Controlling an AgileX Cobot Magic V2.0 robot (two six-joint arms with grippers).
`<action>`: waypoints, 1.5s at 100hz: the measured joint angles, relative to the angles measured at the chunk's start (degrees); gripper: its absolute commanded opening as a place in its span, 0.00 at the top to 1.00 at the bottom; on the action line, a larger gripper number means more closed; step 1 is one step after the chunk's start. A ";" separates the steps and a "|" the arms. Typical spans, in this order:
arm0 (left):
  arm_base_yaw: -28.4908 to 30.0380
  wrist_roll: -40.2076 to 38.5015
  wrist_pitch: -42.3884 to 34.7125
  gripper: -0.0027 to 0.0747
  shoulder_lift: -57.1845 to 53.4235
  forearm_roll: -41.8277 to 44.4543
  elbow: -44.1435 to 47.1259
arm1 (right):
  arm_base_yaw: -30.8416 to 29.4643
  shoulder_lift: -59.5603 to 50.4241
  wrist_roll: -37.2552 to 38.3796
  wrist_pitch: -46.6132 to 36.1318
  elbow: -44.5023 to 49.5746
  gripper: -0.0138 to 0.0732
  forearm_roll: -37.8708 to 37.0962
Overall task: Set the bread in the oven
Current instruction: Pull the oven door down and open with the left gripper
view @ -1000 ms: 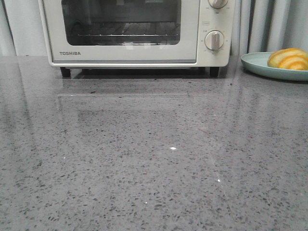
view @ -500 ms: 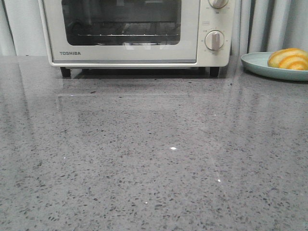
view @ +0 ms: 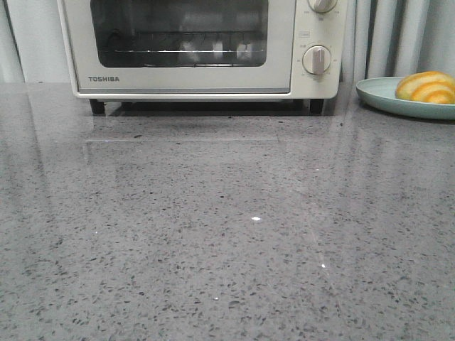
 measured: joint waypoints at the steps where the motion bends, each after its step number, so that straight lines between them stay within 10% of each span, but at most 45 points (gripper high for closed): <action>1: 0.00 0.00 0.12 0.99 -0.19 0.00 0.47 | 0.00 0.00 0.00 0.00 0.00 0.90 0.00; 59: -2.28 0.03 7.76 0.99 -11.04 0.98 29.49 | 0.00 0.00 0.00 -0.61 0.00 0.90 -0.10; 123: -2.10 0.03 12.04 0.99 -12.77 3.01 30.53 | 0.00 0.84 0.00 -4.30 -1.00 0.90 -0.37; 150: -2.10 0.03 12.27 0.99 -28.26 2.39 30.53 | 0.00 20.30 0.00 8.70 -20.33 0.89 -2.60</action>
